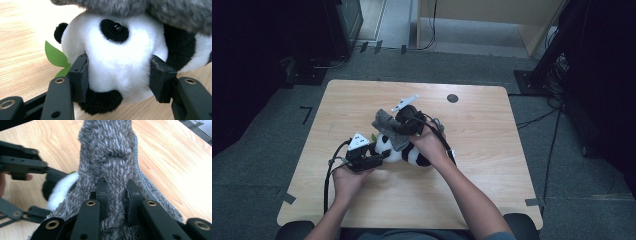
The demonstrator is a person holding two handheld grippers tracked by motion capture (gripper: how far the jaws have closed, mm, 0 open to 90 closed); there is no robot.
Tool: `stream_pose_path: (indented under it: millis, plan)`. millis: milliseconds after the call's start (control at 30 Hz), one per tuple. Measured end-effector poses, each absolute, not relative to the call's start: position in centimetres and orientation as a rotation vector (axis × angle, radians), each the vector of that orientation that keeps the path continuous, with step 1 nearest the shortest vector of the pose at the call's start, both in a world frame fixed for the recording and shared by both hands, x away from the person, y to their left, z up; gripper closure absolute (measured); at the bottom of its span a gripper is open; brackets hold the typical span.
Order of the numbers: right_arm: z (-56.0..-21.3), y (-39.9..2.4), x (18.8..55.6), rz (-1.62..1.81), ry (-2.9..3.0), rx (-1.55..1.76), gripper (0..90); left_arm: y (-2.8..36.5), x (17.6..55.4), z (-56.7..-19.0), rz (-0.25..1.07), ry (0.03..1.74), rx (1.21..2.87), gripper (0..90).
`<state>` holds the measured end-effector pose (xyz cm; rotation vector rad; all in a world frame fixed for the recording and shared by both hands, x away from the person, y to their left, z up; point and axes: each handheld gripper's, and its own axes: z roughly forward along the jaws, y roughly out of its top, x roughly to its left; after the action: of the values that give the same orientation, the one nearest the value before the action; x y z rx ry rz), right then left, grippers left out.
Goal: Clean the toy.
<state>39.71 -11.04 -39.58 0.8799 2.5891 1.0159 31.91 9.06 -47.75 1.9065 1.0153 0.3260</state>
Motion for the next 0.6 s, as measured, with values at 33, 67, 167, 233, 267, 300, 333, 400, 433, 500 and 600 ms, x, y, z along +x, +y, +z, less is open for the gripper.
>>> stream_pose_path:
  millis: [33,67,167,233,267,300,333,400,433,500,600]
  plan:
    - [-39.7,-11.3,40.0,1.011,2.585,0.894,77.3,9.1,31.9,-47.8,0.328,1.013,1.909,41.5]
    - [-39.8,-11.5,40.2,1.008,2.584,0.913,77.4,9.0,31.9,-47.8,0.328,1.011,1.911,41.5]
    - [-40.2,-12.2,41.1,1.028,2.592,0.981,77.4,9.1,31.8,-47.8,0.327,1.007,1.914,41.3]
    - [-40.3,-12.4,41.4,0.989,2.575,0.99,77.5,9.0,31.8,-47.9,0.327,1.003,1.918,41.3]
    - [-40.3,-12.5,41.5,0.965,2.564,0.989,77.4,9.1,31.8,-47.9,0.326,1.002,1.918,41.2]
    - [-40.4,-12.7,41.7,0.958,2.56,0.999,77.5,9.1,31.8,-47.9,0.325,1.002,1.917,41.1]
    - [-40.5,-12.9,41.9,0.962,2.56,1.01,77.4,9.1,31.8,-47.9,0.322,1.002,1.917,41.0]
    - [-40.5,-13.4,42.2,0.974,2.559,1.037,77.4,9.1,31.8,-47.9,0.319,1.001,1.912,40.6]
    - [-40.5,-13.6,42.3,0.983,2.554,1.05,77.4,9.2,31.8,-48.0,0.319,1.0,1.911,40.4]
    - [-40.4,-14.0,42.5,1.004,2.541,1.065,77.2,9.2,31.8,-48.0,0.315,0.999,1.91,40.3]
    - [-39.8,-14.6,42.6,1.067,2.527,1.095,77.2,9.3,31.9,-48.0,0.311,1.001,1.907,40.1]
